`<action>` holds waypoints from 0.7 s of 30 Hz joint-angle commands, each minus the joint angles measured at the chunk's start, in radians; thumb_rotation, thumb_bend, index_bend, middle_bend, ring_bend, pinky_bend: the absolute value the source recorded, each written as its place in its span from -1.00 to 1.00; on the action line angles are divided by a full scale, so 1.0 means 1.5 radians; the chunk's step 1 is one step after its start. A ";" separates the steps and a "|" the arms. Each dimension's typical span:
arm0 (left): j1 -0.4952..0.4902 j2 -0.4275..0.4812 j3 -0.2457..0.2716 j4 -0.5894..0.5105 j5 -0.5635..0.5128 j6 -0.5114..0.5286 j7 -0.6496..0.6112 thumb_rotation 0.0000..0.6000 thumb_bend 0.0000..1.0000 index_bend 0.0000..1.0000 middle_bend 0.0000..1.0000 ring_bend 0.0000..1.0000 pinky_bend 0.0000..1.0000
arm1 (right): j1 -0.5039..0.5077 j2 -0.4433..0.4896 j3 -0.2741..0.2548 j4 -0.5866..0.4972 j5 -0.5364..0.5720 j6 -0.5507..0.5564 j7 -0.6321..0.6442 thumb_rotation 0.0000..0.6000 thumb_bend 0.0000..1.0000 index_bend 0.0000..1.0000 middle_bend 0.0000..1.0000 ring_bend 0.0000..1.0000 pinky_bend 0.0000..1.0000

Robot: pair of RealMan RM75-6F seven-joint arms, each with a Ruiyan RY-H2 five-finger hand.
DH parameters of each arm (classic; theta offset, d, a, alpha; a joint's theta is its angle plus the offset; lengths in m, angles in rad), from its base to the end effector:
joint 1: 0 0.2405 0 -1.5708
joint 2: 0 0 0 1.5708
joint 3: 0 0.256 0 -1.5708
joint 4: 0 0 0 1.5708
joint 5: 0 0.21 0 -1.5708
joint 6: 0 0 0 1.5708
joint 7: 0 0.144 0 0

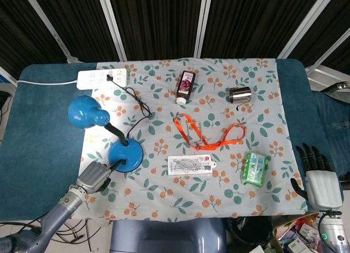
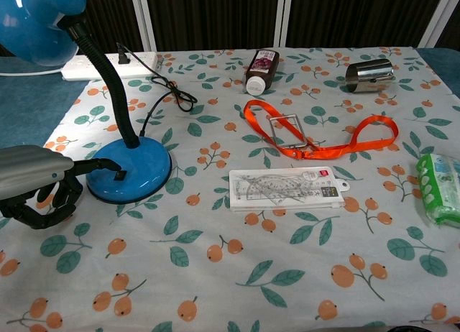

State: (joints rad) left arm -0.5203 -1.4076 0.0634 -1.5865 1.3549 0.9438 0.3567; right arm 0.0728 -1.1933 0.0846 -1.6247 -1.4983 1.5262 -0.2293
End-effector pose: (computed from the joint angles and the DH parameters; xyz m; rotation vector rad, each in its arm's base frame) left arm -0.2319 0.2423 -0.0121 -2.1015 -0.9327 -0.6443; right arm -0.2994 -0.1835 0.1450 1.3769 -0.7549 0.8315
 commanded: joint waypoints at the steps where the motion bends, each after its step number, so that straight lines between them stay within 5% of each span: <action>1: 0.000 0.001 0.000 -0.001 0.000 0.000 0.000 1.00 0.11 -0.95 0.30 0.02 0.11 | 0.000 0.000 0.000 0.000 0.000 0.000 0.000 1.00 -0.60 -0.99 -0.95 -0.93 -0.71; 21: 0.000 0.007 0.002 -0.008 0.000 0.003 0.007 1.00 0.11 -0.96 0.30 0.02 0.11 | 0.001 -0.001 0.000 0.000 0.001 -0.001 0.000 1.00 -0.60 -0.99 -0.95 -0.93 -0.71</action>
State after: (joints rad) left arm -0.5195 -1.3974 0.0672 -1.5979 1.3545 0.9478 0.3668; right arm 0.0739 -1.1948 0.0850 -1.6252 -1.4973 1.5244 -0.2296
